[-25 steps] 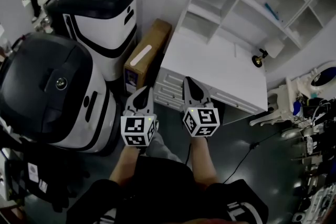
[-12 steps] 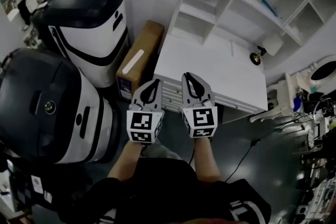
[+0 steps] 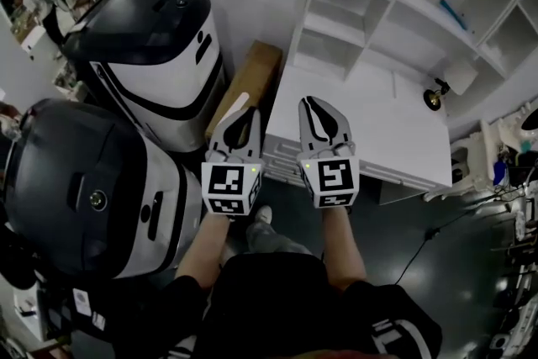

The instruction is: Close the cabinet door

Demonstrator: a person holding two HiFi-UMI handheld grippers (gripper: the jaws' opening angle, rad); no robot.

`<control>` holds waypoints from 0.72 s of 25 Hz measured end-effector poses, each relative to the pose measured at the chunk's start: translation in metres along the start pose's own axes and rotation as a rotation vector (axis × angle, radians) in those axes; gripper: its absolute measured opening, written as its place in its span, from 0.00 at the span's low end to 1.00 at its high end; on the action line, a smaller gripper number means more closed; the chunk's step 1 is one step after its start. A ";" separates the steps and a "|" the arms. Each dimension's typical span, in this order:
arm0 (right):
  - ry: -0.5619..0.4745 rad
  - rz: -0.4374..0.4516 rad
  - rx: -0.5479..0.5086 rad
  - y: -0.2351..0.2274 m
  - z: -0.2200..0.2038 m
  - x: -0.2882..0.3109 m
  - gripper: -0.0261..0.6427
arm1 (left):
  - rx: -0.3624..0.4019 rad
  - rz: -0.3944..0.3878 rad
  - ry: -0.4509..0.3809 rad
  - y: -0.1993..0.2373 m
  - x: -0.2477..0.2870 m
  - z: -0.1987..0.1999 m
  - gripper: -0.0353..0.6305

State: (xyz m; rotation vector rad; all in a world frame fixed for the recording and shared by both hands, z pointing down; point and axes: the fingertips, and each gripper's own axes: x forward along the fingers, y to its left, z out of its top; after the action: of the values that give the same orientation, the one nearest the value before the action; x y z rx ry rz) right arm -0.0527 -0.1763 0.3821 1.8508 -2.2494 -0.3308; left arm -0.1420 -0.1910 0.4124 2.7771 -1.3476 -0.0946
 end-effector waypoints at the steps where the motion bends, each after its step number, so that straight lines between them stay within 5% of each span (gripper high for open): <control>1: -0.008 -0.002 0.000 -0.004 0.003 0.004 0.08 | 0.003 0.003 -0.003 0.002 0.004 0.002 0.07; 18: -0.126 -0.046 -0.044 -0.046 0.039 0.078 0.22 | 0.074 -0.019 -0.076 0.027 0.079 0.048 0.07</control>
State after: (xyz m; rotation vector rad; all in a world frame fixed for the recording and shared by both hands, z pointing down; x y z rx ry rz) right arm -0.0360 -0.2601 0.3328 1.9120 -2.2618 -0.5146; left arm -0.1180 -0.2710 0.3641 2.8751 -1.3690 -0.1554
